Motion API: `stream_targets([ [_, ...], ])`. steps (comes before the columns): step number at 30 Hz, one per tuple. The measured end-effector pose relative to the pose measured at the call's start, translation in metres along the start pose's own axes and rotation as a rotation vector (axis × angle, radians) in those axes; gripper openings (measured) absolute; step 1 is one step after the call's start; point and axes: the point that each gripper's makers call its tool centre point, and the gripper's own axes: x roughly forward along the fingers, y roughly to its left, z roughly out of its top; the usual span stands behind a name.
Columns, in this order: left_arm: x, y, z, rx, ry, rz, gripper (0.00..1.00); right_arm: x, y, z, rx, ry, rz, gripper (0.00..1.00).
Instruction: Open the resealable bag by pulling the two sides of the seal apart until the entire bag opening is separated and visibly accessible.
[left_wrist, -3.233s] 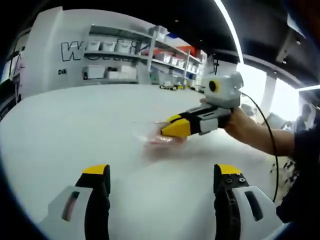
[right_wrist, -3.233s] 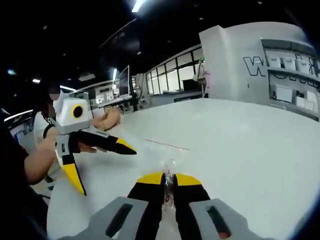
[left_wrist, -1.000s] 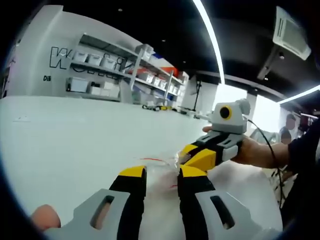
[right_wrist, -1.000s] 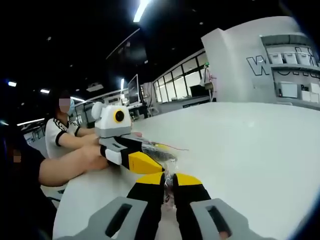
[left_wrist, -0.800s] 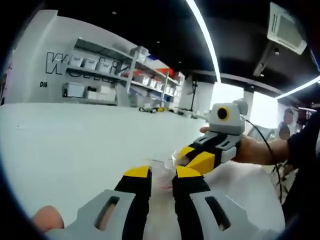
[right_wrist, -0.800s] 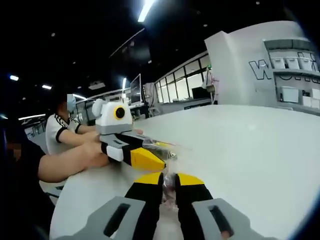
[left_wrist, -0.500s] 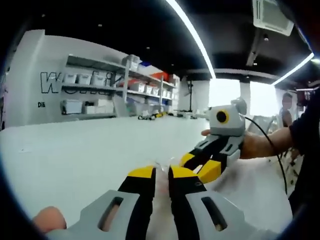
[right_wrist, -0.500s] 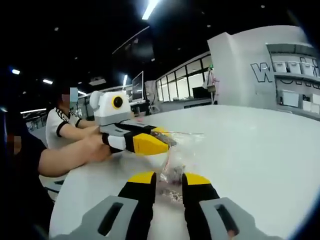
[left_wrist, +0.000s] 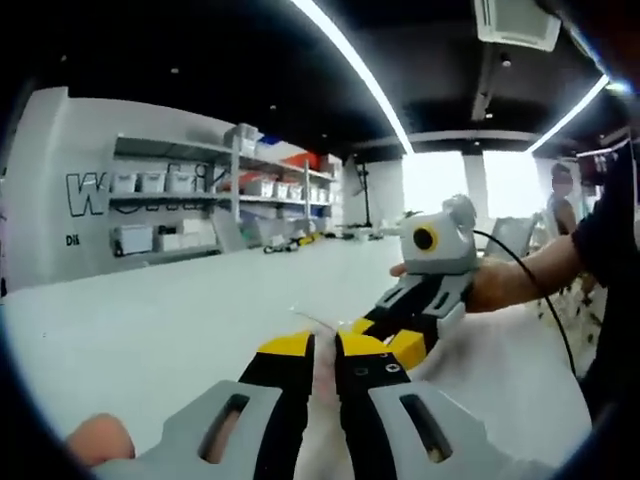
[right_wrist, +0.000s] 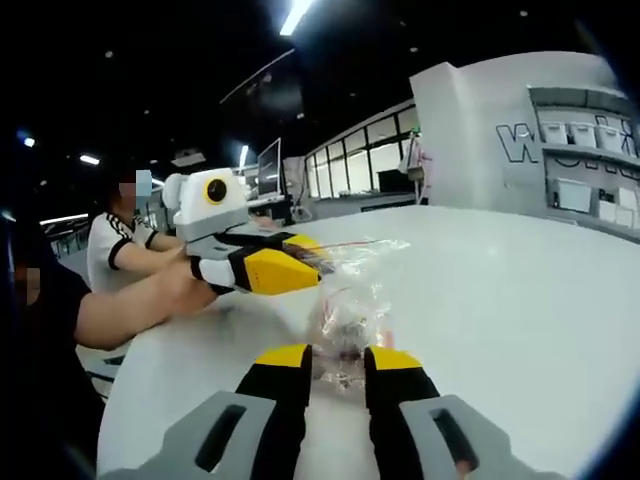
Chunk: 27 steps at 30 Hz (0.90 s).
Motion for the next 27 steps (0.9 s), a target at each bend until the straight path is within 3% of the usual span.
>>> stream_targets([
  [15,0.003,-0.011,0.006,0.0,-0.023,-0.047,0.09,0.005,0.0,0.01,-0.042,-0.015,-0.009,0.18],
  [27,0.004,-0.014,0.006,0.002,-0.025,-0.057,0.09,0.003,-0.002,0.008,0.001,-0.039,-0.022,0.04],
])
